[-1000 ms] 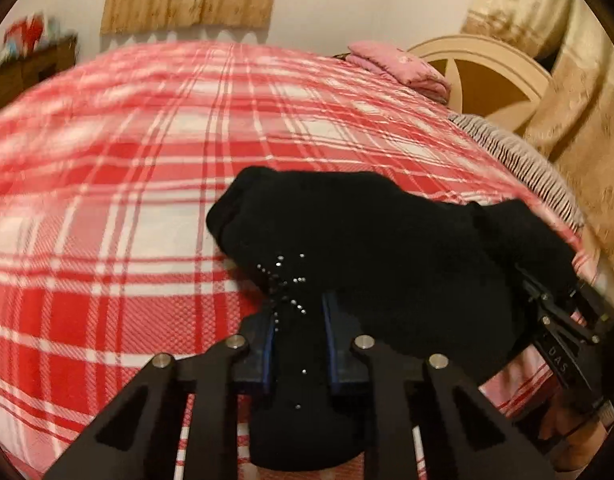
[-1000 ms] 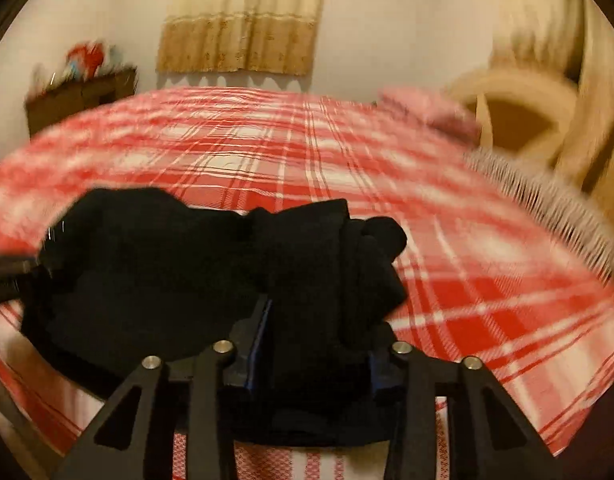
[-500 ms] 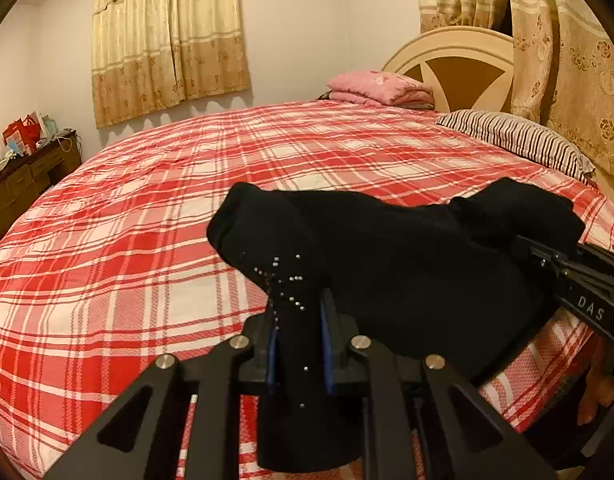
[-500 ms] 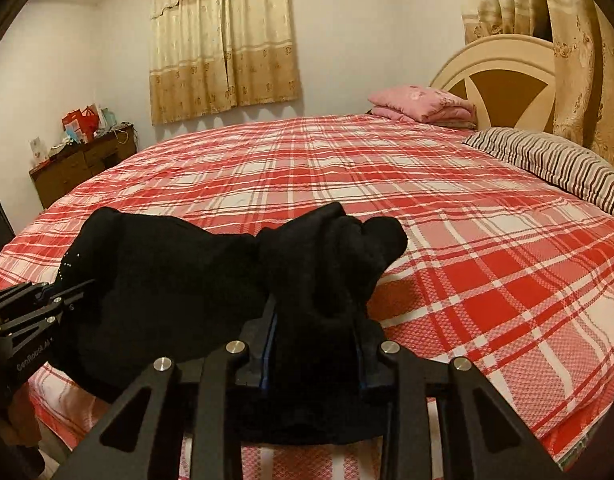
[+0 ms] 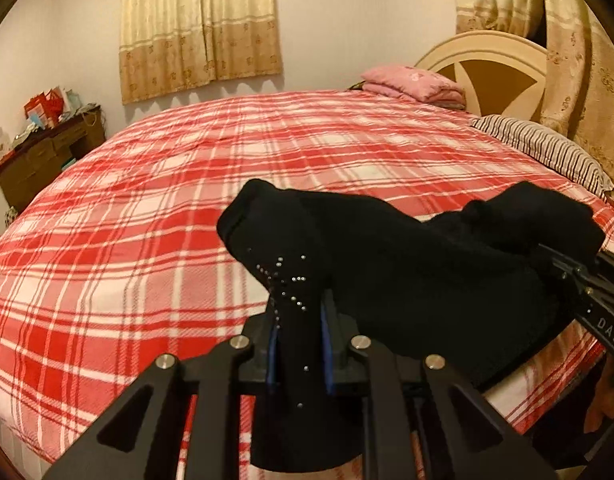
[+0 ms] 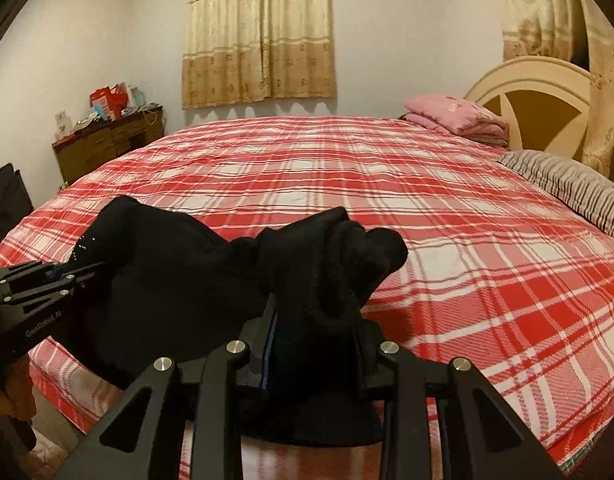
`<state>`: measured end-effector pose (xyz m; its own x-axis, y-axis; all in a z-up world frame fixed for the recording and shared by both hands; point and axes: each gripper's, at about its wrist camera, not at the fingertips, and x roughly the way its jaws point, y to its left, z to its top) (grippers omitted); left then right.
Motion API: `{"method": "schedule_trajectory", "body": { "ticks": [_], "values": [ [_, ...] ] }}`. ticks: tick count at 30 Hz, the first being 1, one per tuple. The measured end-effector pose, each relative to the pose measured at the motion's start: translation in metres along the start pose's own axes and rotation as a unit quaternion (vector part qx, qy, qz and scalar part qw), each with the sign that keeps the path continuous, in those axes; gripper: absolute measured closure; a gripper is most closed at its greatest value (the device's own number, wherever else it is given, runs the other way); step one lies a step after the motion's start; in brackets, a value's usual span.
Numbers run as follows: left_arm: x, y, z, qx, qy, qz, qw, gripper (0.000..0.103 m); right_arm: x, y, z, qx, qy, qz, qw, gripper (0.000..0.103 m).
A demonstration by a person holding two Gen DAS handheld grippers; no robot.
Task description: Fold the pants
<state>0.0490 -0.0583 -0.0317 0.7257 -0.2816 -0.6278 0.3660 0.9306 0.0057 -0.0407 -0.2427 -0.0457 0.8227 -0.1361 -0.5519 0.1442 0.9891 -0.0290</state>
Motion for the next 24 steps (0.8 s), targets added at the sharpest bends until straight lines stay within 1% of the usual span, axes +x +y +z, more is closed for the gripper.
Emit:
{"method": "schedule_trajectory", "body": {
  "ticks": [4, 8, 16, 24],
  "values": [
    [-0.002, 0.006, -0.003, -0.003, 0.006, 0.001, 1.0000, 0.085, -0.004, 0.006, 0.003, 0.002, 0.004, 0.004, 1.000, 0.072],
    [-0.008, 0.011, -0.006, -0.006, 0.008, -0.004, 0.9999, 0.085, -0.005, 0.008, -0.002, 0.014, 0.016, 0.009, 1.000, 0.072],
    [-0.014, 0.010, -0.011, 0.001, 0.007, -0.008, 0.9999, 0.085, -0.015, 0.014, -0.007, 0.007, 0.022, 0.002, 1.000, 0.072],
    [-0.017, 0.006, -0.013, 0.009, 0.008, -0.009, 0.9999, 0.085, -0.019, 0.010, -0.011, 0.024, 0.034, 0.008, 0.999, 0.072]
  ]
}}
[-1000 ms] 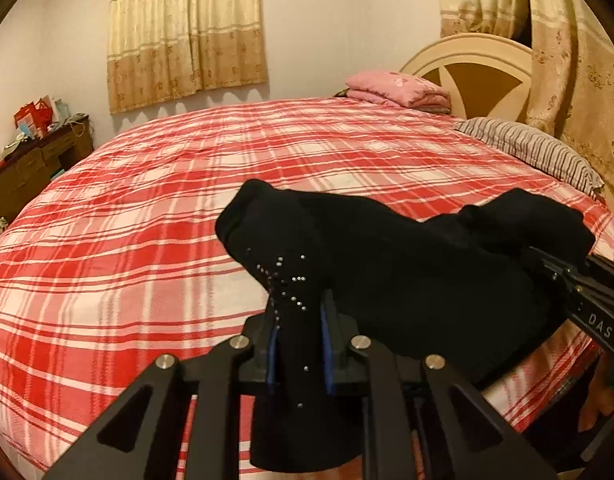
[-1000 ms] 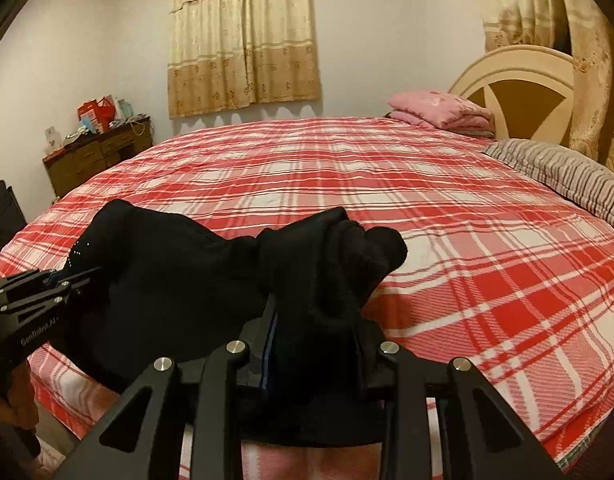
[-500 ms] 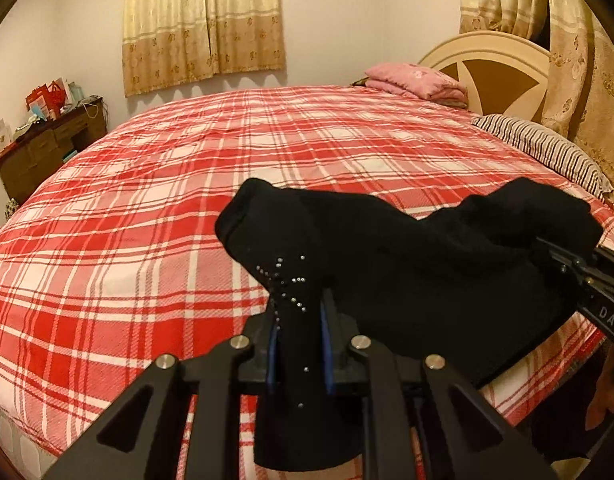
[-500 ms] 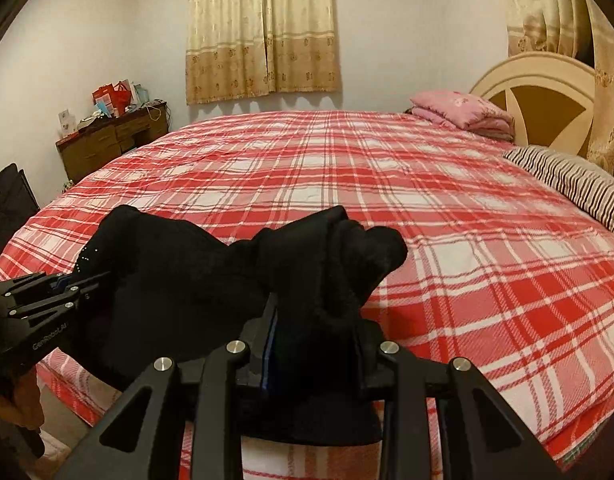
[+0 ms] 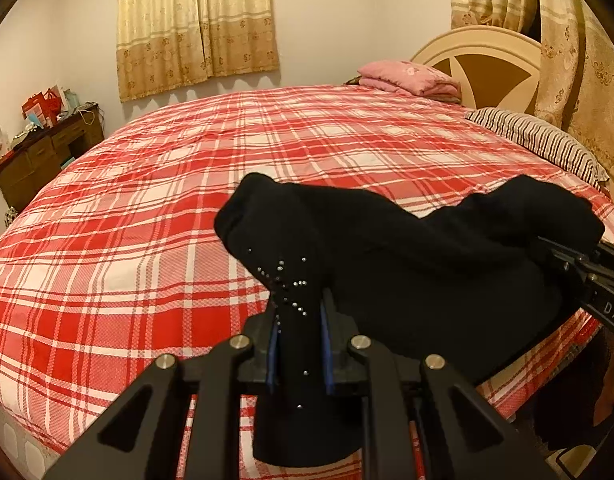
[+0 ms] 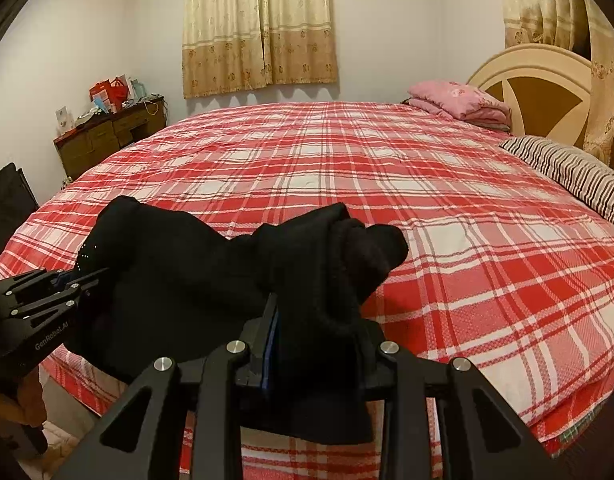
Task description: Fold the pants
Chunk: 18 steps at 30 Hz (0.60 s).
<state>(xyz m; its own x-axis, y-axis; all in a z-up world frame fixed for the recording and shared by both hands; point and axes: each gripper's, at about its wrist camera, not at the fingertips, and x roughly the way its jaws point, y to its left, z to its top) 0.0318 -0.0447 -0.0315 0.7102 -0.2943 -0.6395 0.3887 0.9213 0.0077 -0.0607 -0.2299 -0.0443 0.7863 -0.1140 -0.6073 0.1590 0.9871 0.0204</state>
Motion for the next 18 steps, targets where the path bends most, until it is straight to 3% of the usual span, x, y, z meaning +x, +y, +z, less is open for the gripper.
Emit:
{"method": "schedule_trajectory", "body": {
  "ticks": [6, 18],
  "values": [
    [-0.010, 0.015, 0.003, -0.017, -0.005, -0.001, 0.9998, 0.085, -0.015, 0.014, 0.010, -0.002, -0.014, 0.018, 1.000, 0.072],
    [-0.027, 0.084, 0.014, -0.064, -0.035, 0.072, 0.9947, 0.085, -0.001, 0.092, 0.043, -0.042, -0.047, 0.083, 0.995, 0.072]
  ]
}}
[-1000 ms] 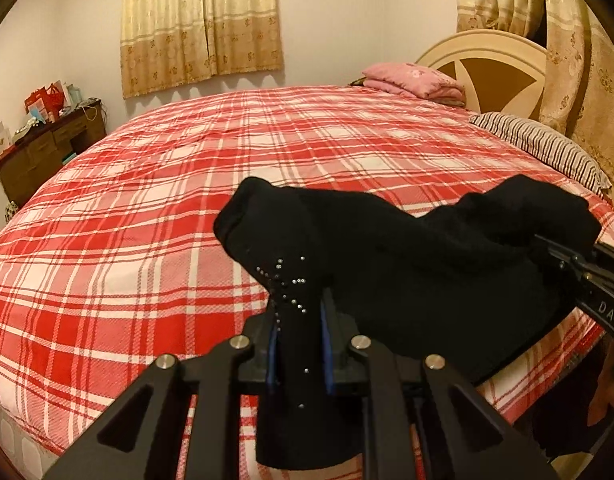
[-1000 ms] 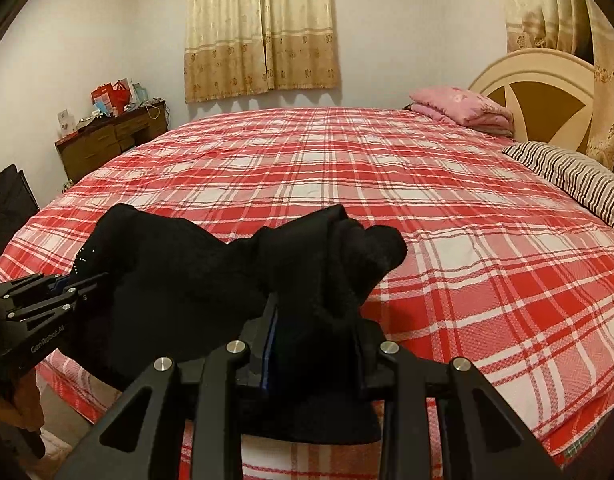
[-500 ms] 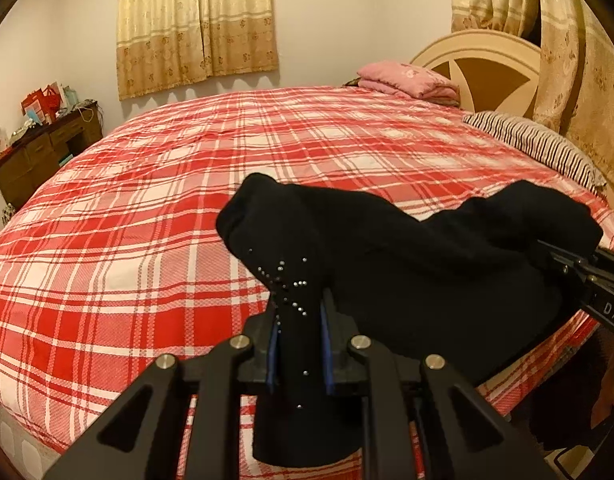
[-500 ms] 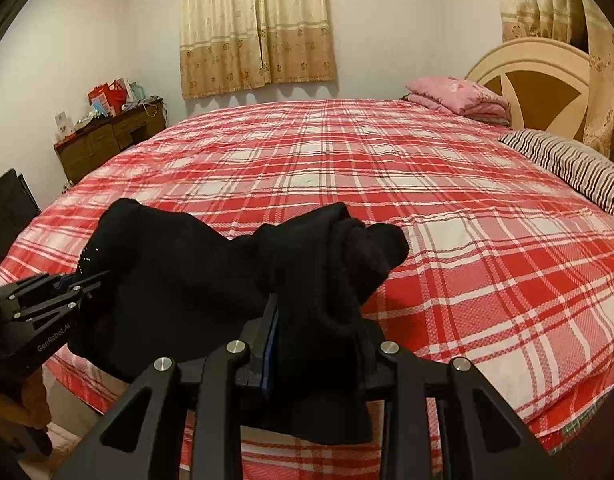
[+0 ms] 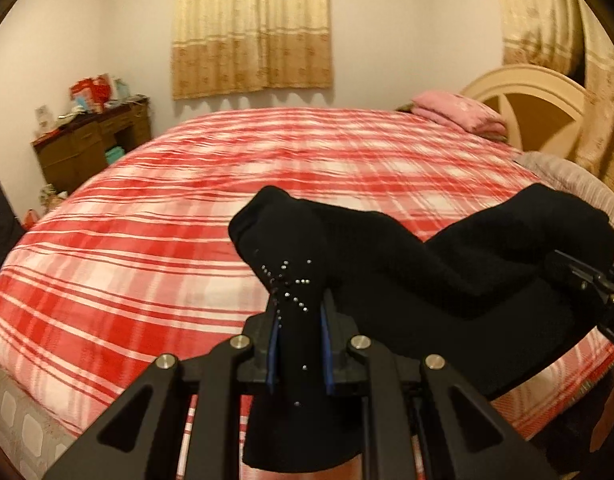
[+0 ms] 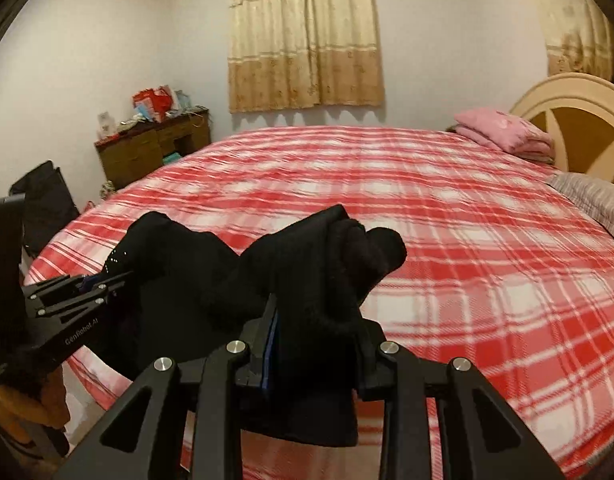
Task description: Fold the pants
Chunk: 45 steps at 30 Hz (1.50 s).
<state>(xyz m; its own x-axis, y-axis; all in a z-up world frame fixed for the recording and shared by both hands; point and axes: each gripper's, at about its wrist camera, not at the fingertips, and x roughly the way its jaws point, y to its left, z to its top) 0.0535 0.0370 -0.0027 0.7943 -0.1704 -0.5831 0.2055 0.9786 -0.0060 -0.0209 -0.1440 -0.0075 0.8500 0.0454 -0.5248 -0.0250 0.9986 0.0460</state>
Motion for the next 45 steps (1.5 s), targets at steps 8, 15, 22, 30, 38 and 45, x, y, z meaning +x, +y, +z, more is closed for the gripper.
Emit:
{"method": "schedule_trajectory", "body": {
  "ticks": [8, 15, 22, 30, 38, 45],
  "values": [
    [-0.004, 0.052, 0.000, -0.042, -0.003, 0.044, 0.9982, 0.085, 0.017, 0.053, 0.015, -0.015, -0.016, 0.046, 0.999, 0.072],
    [-0.009, 0.081, -0.012, -0.054, 0.004, 0.054, 0.9971, 0.085, 0.026, 0.080, 0.008, -0.007, -0.009, 0.065, 0.998, 0.072],
    [-0.014, 0.109, -0.019, -0.070, 0.002, 0.070, 0.9951, 0.085, 0.034, 0.109, 0.011, -0.029, -0.003, 0.085, 0.996, 0.072],
    [-0.011, 0.139, -0.016, -0.094, 0.002, 0.099, 0.9906, 0.086, 0.052, 0.141, 0.022, -0.058, -0.005, 0.118, 0.991, 0.072],
    [-0.014, 0.165, -0.006, -0.096, -0.012, 0.136, 0.9859, 0.086, 0.078, 0.159, 0.040, -0.060, -0.012, 0.152, 0.986, 0.072],
    [0.001, 0.177, 0.011, -0.083, -0.021, 0.165, 0.9826, 0.086, 0.099, 0.176, 0.059, -0.059, -0.024, 0.164, 0.984, 0.072]
  ]
}}
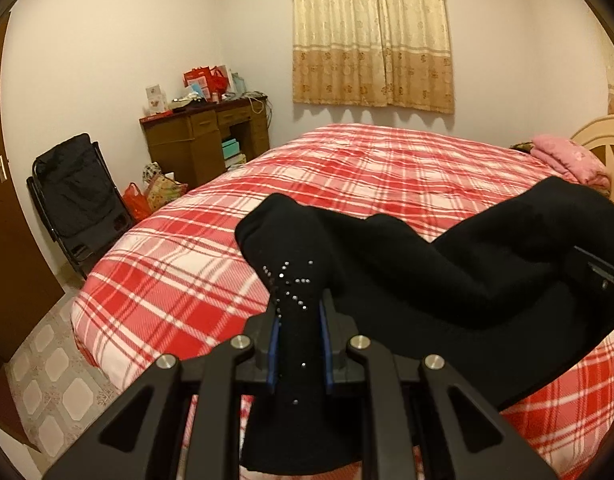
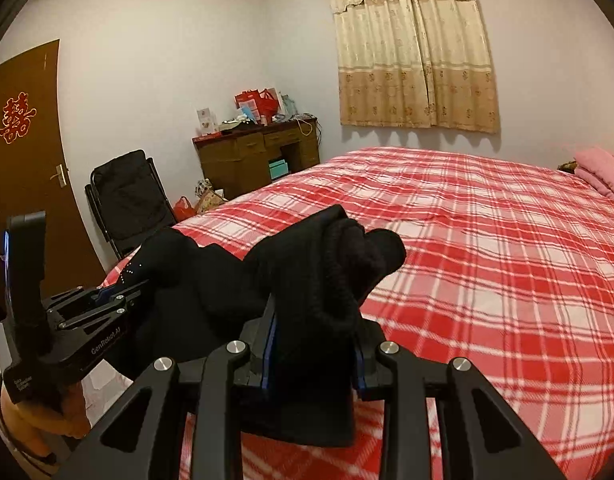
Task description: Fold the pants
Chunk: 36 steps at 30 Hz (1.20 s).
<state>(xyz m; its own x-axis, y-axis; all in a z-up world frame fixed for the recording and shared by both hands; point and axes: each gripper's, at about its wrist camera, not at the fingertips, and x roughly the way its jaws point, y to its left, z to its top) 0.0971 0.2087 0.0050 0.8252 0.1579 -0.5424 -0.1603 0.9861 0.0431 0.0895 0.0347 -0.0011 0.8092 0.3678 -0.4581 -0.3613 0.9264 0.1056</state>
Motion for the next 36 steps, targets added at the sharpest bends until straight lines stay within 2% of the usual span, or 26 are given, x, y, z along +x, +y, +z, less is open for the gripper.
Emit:
{"method": "schedule_trajectory", "body": {
  "ticks": [8, 19, 24, 27, 31, 35, 36],
  "values": [
    [0.018, -0.009, 0.019, 0.014, -0.009, 0.005, 0.9999, 0.086, 0.019, -0.012, 0.017, 0.014, -0.009, -0.003, 1.000, 0.072],
    [0.053, -0.038, 0.039, 0.039, -0.001, -0.003, 0.9992, 0.086, 0.044, -0.050, 0.020, 0.070, 0.001, -0.018, 0.997, 0.072],
    [0.057, -0.044, 0.052, 0.055, -0.019, 0.004, 0.9983, 0.086, 0.054, -0.057, 0.028, 0.077, -0.015, -0.023, 0.997, 0.072],
    [0.065, -0.044, 0.057, 0.065, -0.024, 0.013, 0.9975, 0.086, 0.069, -0.062, 0.028, 0.097, -0.011, -0.022, 0.995, 0.072],
    [0.088, -0.048, 0.054, 0.083, -0.007, 0.028, 0.9961, 0.086, 0.095, -0.062, 0.017, 0.098, 0.005, -0.031, 0.995, 0.072],
    [0.123, -0.047, 0.035, 0.090, 0.044, 0.040, 0.9942, 0.085, 0.129, -0.068, 0.000, 0.088, 0.041, -0.047, 0.994, 0.072],
    [0.128, -0.046, 0.031, 0.089, 0.057, 0.045, 0.9934, 0.082, 0.136, -0.070, -0.005, 0.087, 0.052, -0.051, 0.994, 0.072]
  ]
}}
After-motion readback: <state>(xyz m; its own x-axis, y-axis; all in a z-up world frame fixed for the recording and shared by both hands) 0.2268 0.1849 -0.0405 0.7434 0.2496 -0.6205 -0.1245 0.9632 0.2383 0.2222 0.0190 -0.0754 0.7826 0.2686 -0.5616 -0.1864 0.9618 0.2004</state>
